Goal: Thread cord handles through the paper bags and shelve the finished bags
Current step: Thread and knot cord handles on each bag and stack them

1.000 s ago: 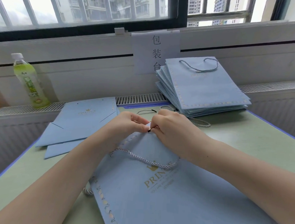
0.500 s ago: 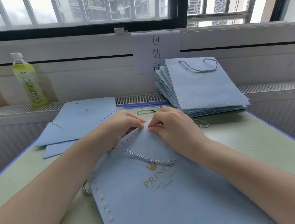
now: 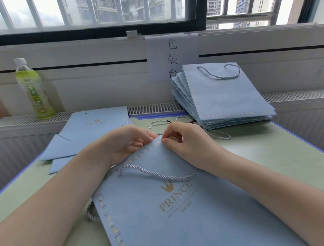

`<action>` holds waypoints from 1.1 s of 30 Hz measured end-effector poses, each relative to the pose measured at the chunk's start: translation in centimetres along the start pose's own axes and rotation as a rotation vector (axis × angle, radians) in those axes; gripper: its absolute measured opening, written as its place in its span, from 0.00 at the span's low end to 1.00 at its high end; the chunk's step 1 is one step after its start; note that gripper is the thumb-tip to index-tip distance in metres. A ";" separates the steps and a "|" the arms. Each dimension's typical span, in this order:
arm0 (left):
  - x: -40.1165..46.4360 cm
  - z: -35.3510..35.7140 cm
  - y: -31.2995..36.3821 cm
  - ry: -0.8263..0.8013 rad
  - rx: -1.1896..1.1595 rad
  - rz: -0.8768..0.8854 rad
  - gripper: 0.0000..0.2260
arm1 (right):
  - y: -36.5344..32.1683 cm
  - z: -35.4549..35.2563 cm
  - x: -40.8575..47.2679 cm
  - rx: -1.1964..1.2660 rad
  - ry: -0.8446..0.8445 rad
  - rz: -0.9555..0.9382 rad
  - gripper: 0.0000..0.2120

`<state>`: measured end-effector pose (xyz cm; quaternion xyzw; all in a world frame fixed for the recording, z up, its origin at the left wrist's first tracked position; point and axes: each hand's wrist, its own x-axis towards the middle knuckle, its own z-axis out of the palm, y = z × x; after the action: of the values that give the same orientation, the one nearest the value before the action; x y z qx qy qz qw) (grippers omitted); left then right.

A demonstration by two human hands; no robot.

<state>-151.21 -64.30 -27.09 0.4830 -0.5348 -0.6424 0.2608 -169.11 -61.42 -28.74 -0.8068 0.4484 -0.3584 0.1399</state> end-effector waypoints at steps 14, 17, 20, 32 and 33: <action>1.2 -1.1 -1.0 -0.162 -0.016 -0.004 0.16 | -0.2 0.1 -0.2 -0.038 -0.010 -0.036 0.03; 1.2 -0.9 -0.9 -0.080 0.072 0.016 0.12 | 0.0 0.4 -0.3 0.008 -0.038 -0.011 0.03; 0.8 -0.2 -0.7 0.028 0.113 0.043 0.08 | 0.2 0.6 -0.1 0.084 -0.077 0.027 0.02; 0.3 1.4 0.0 0.204 0.546 0.385 0.03 | -0.2 -3.6 1.3 1.282 0.512 0.332 0.10; 0.2 1.5 0.1 0.233 0.642 0.422 0.03 | -0.2 -3.5 1.3 1.249 0.523 0.337 0.10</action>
<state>-152.62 -63.87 -27.15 0.4888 -0.7627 -0.3162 0.2818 -171.01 -62.05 -25.61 -0.3819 0.2963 -0.7051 0.5189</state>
